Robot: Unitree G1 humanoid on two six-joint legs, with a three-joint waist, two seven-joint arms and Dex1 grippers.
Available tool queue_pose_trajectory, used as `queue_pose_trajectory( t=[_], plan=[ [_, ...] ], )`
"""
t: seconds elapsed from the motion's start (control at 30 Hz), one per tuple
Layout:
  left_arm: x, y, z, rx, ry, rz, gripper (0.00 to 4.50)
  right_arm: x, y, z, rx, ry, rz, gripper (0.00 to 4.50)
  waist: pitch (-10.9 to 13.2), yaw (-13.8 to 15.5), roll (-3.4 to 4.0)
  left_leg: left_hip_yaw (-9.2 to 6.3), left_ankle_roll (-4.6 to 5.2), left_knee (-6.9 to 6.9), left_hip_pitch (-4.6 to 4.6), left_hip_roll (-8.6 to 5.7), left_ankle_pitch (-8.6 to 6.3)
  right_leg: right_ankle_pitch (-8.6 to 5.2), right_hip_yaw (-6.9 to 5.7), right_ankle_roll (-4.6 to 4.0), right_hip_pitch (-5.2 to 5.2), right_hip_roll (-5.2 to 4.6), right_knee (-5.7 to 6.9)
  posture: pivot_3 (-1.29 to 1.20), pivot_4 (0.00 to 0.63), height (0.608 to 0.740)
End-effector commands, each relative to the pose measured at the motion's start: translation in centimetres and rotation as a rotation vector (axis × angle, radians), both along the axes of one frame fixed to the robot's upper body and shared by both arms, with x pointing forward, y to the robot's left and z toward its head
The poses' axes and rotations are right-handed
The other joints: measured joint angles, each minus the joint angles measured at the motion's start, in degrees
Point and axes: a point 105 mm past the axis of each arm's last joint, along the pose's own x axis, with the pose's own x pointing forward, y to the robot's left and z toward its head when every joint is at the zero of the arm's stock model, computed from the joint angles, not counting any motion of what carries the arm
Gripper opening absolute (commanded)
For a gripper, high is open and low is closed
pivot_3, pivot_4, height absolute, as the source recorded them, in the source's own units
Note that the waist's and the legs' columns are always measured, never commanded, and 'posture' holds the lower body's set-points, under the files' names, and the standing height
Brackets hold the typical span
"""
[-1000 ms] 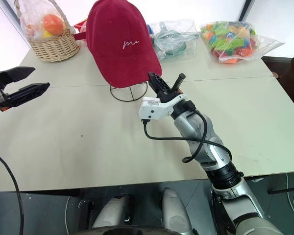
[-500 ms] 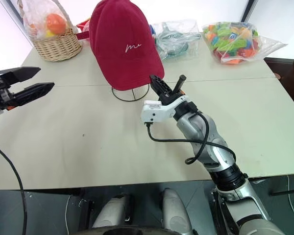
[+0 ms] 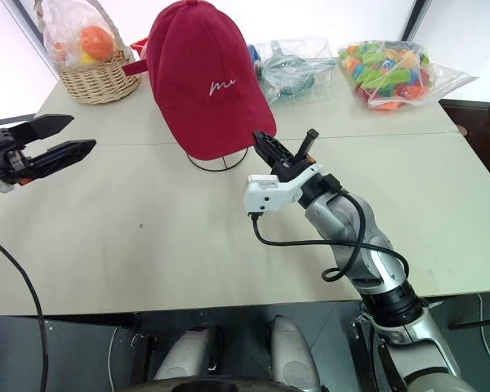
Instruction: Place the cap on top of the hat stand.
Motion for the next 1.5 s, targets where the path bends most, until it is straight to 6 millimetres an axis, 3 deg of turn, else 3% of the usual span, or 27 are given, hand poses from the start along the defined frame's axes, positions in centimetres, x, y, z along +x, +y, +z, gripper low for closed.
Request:
queue_pose_trajectory(
  t=[0.03, 0.27, 0.37, 0.53, 0.6, 0.87, 1.17, 1.33, 1.4, 1.5],
  plan=[
    [-0.2, 0.0, 0.9, 0.007, -0.048, -0.002, 4.5, 0.2, 0.9, -0.2, -0.026, 0.009, 0.028, 0.04, 0.0, -0.02, 0.0, 0.0, -0.01, 0.0, 0.0, 0.0, 0.0, 0.0, 0.0, 0.0, 0.0, 0.0, -0.01, 0.0, 0.15, 0.739],
    [-0.5, 0.3, 0.8, 0.002, -0.047, 0.014, 4.5, 1.3, 1.3, 0.5, 0.003, 0.005, 0.011, 0.04, 0.0, -0.13, 0.0, 0.0, -0.01, -0.03, 0.0, 0.01, 0.0, 0.0, 0.0, 0.0, -0.02, 0.0, -0.01, 0.0, 0.15, 0.739],
    [-0.6, 0.3, 0.8, 0.0, -0.047, 0.018, 4.5, 1.5, 1.8, 0.9, 0.016, 0.001, 0.019, 1.0, 0.0, -0.14, 0.01, 0.0, -0.01, -0.03, -0.01, 0.01, 0.0, 0.0, 0.0, 0.0, -0.03, 0.0, -0.01, 0.0, 0.15, 0.739],
    [-0.7, 0.3, 0.7, -0.003, -0.047, 0.022, 4.5, 1.7, 2.1, 1.1, 0.024, -0.004, 0.026, 3.63, 0.01, -0.08, 0.01, 0.0, -0.01, -0.03, -0.02, 0.01, 0.0, 0.0, 0.0, 0.0, -0.04, 0.0, -0.03, 0.0, 0.15, 0.739],
    [-0.7, 0.4, 0.7, -0.004, -0.047, 0.024, 4.5, 1.7, 2.1, 1.0, 0.017, -0.003, 0.027, 4.45, 0.01, -0.05, 0.01, 0.0, -0.01, -0.03, -0.03, 0.01, 0.0, 0.0, 0.0, 0.0, -0.04, -0.01, -0.04, 0.0, 0.15, 0.739],
    [-0.6, 0.3, 0.6, -0.007, -0.047, 0.021, 4.5, 1.2, 1.8, 0.2, -0.006, 0.046, 0.044, 4.45, 0.01, -0.09, 0.02, 0.0, -0.01, -0.03, -0.03, 0.01, 0.0, 0.0, 0.0, 0.0, -0.04, 0.0, -0.05, 0.0, 0.15, 0.739],
    [-0.3, 0.1, 0.6, -0.008, -0.047, 0.014, 4.5, 0.6, -1.8, -0.9, -0.019, 0.124, -0.001, 4.45, 0.01, -0.03, 0.01, 0.0, 0.02, -0.03, -0.03, 0.01, -0.02, 0.0, 0.0, 0.0, -0.02, -0.01, -0.07, 0.0, 0.15, 0.739],
    [-0.2, 0.3, 0.4, -0.006, -0.041, 0.016, 4.5, 1.2, -4.1, 2.2, 0.157, 0.191, 0.023, 4.45, 0.02, -0.16, 0.03, 0.0, 0.09, -0.03, -0.03, 0.02, -0.05, 0.0, 0.0, 0.0, -0.02, 0.0, -0.08, 0.0, 0.15, 0.739],
    [-0.2, 0.6, 0.3, -0.002, -0.036, 0.023, 4.5, 1.5, -5.6, 4.6, 0.26, 0.238, 0.07, 4.45, 0.03, -0.12, 0.04, 0.0, 0.09, -0.04, -0.03, 0.03, -0.06, 0.0, 0.0, 0.0, -0.02, 0.0, -0.08, 0.0, 0.15, 0.739],
    [-0.1, 1.6, 0.0, 0.013, -0.026, 0.063, 4.5, 1.5, -8.1, 6.3, 0.386, 0.462, 0.155, 4.45, 0.05, -0.03, 0.08, 0.0, 0.34, -0.04, -0.03, 0.03, -0.2, 0.0, 0.0, 0.0, -0.01, -0.02, -0.11, 0.0, 0.15, 0.739]
  ],
)
